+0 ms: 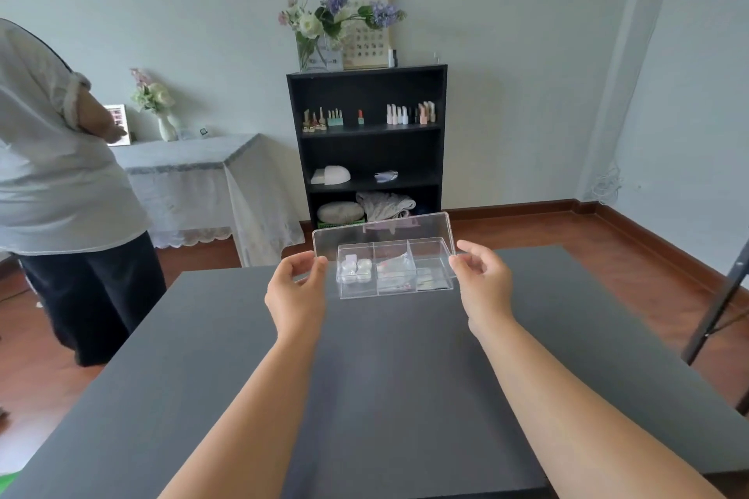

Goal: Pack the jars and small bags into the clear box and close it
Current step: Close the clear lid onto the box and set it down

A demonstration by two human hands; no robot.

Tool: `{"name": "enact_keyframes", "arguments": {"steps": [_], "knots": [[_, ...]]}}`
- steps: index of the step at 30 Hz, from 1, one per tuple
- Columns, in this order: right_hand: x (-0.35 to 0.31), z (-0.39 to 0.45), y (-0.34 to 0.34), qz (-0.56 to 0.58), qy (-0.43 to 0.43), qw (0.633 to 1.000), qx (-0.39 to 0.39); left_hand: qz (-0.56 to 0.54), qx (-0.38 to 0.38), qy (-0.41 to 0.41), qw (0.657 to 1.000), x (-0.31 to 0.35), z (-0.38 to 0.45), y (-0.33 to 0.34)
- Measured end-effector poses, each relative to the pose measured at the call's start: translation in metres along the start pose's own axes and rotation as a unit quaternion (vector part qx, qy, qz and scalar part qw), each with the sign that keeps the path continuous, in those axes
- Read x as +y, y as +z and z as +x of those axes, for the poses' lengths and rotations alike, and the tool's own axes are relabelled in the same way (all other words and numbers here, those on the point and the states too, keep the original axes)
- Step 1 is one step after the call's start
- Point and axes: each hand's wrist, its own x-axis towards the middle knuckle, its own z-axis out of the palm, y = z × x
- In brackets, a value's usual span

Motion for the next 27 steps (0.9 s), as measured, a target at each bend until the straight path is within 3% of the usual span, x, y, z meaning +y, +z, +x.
{"name": "enact_keyframes", "arguments": {"steps": [4, 9, 16, 27], "knots": [[-0.005, 0.013, 0.010, 0.057, 0.012, 0.998, -0.034, -0.037, 0.004, -0.044, 0.998, 0.008, 0.026, 0.015], [0.004, 0.026, 0.008, 0.017, -0.030, 0.996, -0.077, -0.027, -0.078, -0.057, 0.995, 0.010, 0.047, 0.033], [0.034, 0.040, 0.007, 0.038, -0.015, 0.999, -0.016, 0.103, -0.185, 0.024, 0.977, -0.008, 0.044, 0.039], [0.051, 0.049, 0.009, 0.044, -0.032, 0.998, -0.016, 0.126, -0.133, 0.021, 0.983, -0.039, 0.044, 0.047]]}}
